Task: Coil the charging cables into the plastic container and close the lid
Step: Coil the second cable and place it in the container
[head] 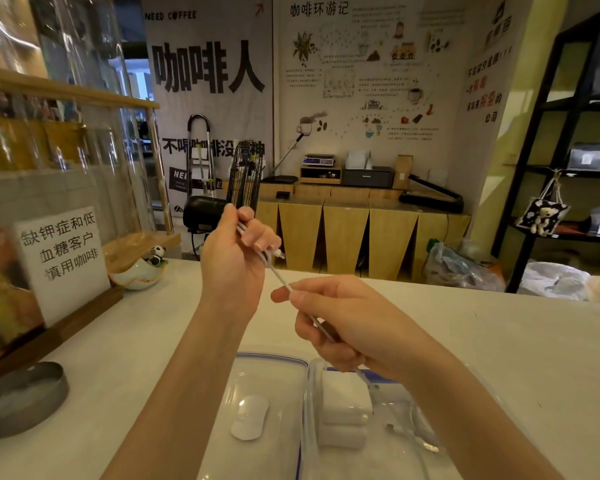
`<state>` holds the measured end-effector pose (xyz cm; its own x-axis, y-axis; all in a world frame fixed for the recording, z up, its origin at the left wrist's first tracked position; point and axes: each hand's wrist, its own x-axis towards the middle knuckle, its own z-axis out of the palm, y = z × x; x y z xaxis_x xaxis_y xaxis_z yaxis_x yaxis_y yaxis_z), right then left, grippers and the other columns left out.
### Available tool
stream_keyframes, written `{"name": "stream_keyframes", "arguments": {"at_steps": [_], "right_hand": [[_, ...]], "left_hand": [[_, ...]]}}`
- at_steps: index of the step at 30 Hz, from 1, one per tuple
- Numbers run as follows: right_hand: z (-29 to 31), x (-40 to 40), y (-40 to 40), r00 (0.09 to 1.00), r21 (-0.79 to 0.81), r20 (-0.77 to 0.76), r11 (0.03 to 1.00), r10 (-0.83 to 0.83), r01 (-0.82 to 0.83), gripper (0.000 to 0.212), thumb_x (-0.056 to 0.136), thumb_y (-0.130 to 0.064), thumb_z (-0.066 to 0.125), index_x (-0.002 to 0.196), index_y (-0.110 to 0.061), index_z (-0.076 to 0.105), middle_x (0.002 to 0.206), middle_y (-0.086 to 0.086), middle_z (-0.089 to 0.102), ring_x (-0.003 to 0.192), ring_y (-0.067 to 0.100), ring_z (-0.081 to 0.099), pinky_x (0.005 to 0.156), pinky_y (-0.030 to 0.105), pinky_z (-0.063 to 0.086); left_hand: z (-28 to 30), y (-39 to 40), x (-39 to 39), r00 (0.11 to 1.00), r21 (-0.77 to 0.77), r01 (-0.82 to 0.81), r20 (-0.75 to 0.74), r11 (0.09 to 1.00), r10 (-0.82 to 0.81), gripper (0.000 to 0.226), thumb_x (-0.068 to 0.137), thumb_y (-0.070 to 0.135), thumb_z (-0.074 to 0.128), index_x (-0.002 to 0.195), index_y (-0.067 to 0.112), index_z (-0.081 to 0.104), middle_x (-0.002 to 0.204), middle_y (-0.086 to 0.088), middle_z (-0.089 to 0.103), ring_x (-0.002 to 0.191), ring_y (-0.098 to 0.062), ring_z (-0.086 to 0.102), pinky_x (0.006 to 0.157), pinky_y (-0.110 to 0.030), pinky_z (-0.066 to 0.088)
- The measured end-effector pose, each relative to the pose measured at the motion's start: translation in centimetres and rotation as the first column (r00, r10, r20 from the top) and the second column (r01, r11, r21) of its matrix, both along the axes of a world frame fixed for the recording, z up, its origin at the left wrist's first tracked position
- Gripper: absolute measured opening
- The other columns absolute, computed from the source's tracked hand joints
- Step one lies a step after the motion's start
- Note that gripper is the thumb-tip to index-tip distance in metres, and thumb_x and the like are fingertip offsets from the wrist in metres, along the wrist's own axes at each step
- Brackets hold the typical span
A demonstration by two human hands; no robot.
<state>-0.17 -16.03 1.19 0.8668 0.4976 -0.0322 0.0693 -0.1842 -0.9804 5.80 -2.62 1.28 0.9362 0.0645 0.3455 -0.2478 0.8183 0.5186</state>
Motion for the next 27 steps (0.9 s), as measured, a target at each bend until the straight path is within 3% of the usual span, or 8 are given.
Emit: {"name": "stream_keyframes", "arguments": {"at_steps": [3,7,11,14,19,21,24,27], "right_hand": [[0.9,-0.9,-0.2,0.996,-0.07,0.084,0.998,0.007,-0.001,0.021,0.092,-0.023,0.044,0.102,-0.016,0.062,0.048,-0.004,0.038,0.035,0.007,0.027,0.033,0.017,0.023],[1.4,-1.8,-0.4,0.959,-0.182,0.28,0.98,-0.027,0.081,0.022,0.091,-0.026,0.045,0.099,-0.022,0.065,0.041,-0.01,0.043,0.032,0.004,0.035,0.033,0.012,0.028],[1.7,-2.3,-0.8,0.875,-0.214,0.484,0.967,-0.017,0.138,0.021,0.09,-0.028,0.045,0.093,-0.028,0.065,0.042,-0.012,0.049,0.036,0.0,0.042,0.036,0.008,0.031],[2.3,-1.9,-1.8,0.836,-0.173,0.546,0.968,-0.062,0.184,0.021,0.088,-0.026,0.047,0.089,-0.024,0.068,0.042,-0.011,0.046,0.037,0.003,0.039,0.037,0.01,0.031],[2.3,-0.2,-3.4,0.757,-0.112,0.636,0.953,-0.149,0.282,0.02,0.084,-0.027,0.052,0.084,-0.016,0.07,0.044,-0.011,0.05,0.043,0.001,0.044,0.042,0.009,0.035],[2.5,0.1,-3.8,0.769,-0.046,0.615,0.966,-0.173,0.254,0.019,0.079,-0.026,0.06,0.083,-0.01,0.07,0.043,-0.014,0.053,0.041,0.0,0.048,0.04,0.007,0.035],[2.5,0.3,-4.1,0.78,0.1,0.583,0.973,-0.227,0.209,0.026,0.066,-0.03,0.063,0.076,-0.007,0.068,0.042,-0.013,0.056,0.038,0.002,0.047,0.039,0.006,0.034],[2.2,0.7,-4.1,0.818,0.199,0.514,0.964,-0.257,0.178,0.02,0.067,-0.032,0.062,0.073,-0.015,0.069,0.042,-0.008,0.053,0.037,0.004,0.039,0.038,0.011,0.031]], "left_hand": [[0.1,0.3,0.0,0.987,0.052,-0.161,0.005,0.986,0.161,0.038,0.098,0.031,0.027,0.07,0.015,0.047,0.039,0.009,0.038,0.037,-0.006,0.034,0.049,-0.019,0.033],[-0.4,0.1,-0.1,0.936,0.285,-0.351,0.136,0.892,0.325,0.034,0.097,0.028,0.029,0.075,0.014,0.049,0.042,0.01,0.043,0.042,-0.006,0.041,0.049,-0.018,0.038],[-0.9,-1.0,-0.4,0.884,0.676,-0.468,0.365,0.569,0.292,0.034,0.097,0.024,0.03,0.075,0.012,0.052,0.051,0.003,0.049,0.045,-0.006,0.045,0.047,-0.015,0.04],[-0.9,-1.3,-0.9,0.912,0.838,-0.409,0.379,0.362,0.155,0.043,0.096,0.028,0.03,0.072,0.006,0.058,0.051,0.001,0.05,0.045,-0.005,0.047,0.05,-0.011,0.041],[-0.2,-1.8,-1.5,0.996,0.989,-0.066,0.074,0.135,-0.052,0.053,0.096,0.037,0.027,0.051,0.016,0.047,0.027,0.008,0.041,0.025,0.0,0.036,0.032,-0.012,0.032],[0.2,-1.4,-1.8,0.972,0.977,0.144,-0.11,0.155,-0.205,0.059,0.095,0.044,0.021,0.051,0.014,0.048,0.026,0.007,0.038,0.024,-0.003,0.033,0.03,-0.013,0.029],[0.6,-0.7,-2.5,0.759,0.822,0.502,-0.271,0.267,-0.592,0.062,0.093,0.045,0.02,0.055,0.008,0.051,0.029,0.01,0.036,0.025,-0.003,0.03,0.032,-0.011,0.028],[1.2,-0.7,-2.7,0.504,0.572,0.758,-0.21,0.312,-0.838,0.051,0.093,0.034,0.025,0.062,0.005,0.054,0.034,0.008,0.031,0.028,-0.008,0.03,0.035,-0.016,0.029]]}}
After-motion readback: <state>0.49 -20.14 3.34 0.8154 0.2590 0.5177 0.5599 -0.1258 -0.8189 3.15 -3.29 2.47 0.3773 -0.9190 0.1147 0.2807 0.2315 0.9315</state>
